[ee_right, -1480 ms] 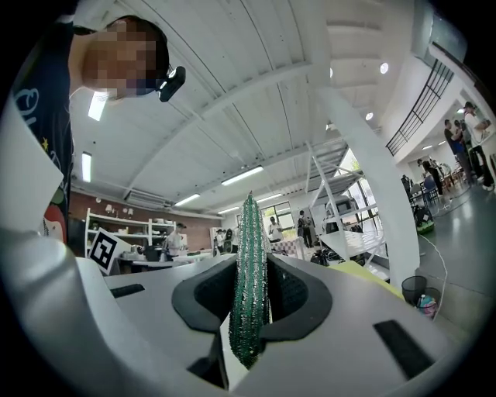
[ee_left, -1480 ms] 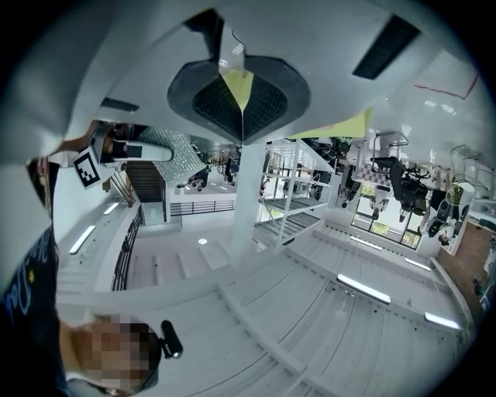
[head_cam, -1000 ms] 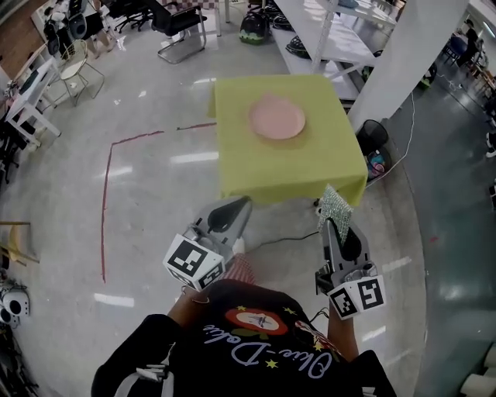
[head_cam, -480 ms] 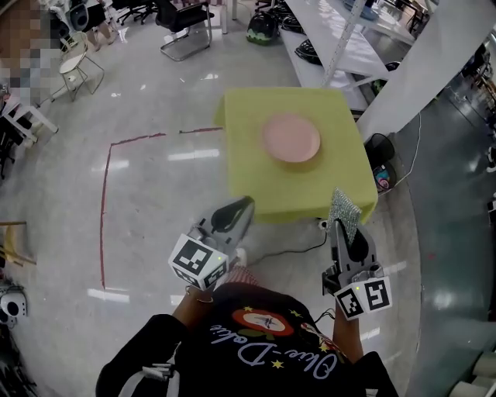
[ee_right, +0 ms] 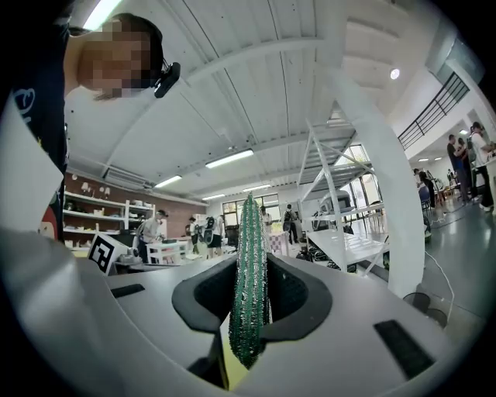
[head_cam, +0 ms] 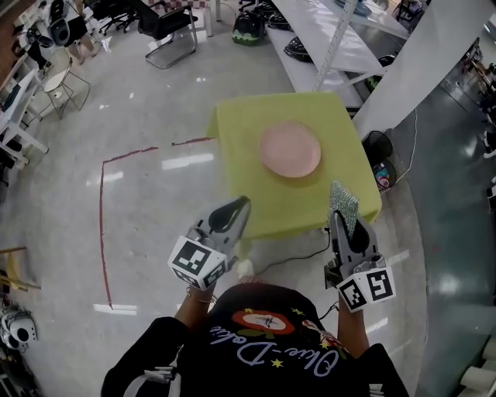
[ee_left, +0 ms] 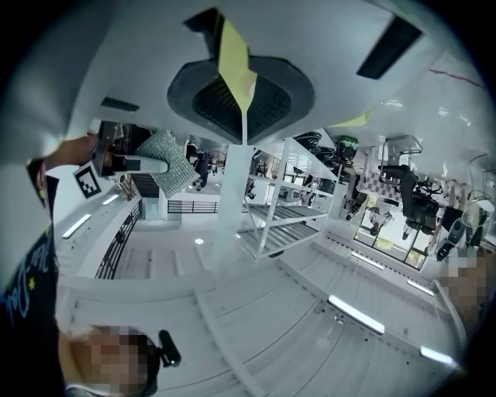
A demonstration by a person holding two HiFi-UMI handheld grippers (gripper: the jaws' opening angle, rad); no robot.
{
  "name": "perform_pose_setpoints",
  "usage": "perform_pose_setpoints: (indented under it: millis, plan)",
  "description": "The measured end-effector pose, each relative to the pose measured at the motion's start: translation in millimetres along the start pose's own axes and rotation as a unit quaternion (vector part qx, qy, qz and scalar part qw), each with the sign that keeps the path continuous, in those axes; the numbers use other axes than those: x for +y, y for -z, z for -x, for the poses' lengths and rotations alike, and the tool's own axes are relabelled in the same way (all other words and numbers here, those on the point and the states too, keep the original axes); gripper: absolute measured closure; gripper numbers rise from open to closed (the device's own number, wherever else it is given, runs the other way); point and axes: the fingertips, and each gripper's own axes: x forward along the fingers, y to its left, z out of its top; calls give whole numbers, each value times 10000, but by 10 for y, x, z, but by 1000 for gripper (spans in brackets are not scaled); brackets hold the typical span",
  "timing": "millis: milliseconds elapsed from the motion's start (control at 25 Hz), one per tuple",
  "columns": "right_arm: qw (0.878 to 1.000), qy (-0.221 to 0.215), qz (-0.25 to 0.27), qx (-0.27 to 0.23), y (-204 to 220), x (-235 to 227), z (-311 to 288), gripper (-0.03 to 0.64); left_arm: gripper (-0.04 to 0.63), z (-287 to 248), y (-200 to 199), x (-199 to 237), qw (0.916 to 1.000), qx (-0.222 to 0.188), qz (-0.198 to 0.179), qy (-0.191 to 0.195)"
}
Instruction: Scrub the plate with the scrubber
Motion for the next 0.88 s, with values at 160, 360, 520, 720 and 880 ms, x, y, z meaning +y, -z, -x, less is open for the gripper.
perform_pose_setpoints:
  millis: [160, 360, 520, 720, 880]
  plan:
    - [10000, -43, 22, -64, -15, 11, -262, 552, 592, -131, -25, 184, 9999, 33, -32, 101]
    - [10000, -45, -15, -65, 62, -76, -422, 552, 592, -294, 33, 279, 9998, 78, 9, 157]
    - [10000, -32, -27, -16, 96, -227, -510, 552, 592, -458, 52, 323, 9998, 122, 25, 162]
    - [9999, -85, -62, -10, 134, -580, -774, 552, 592, -787, 83, 413, 9997, 229, -12, 116]
    - [9997, -236, -16, 82, 214, -850, -1127, 552, 592, -1083, 118, 580, 9995, 303, -48, -62]
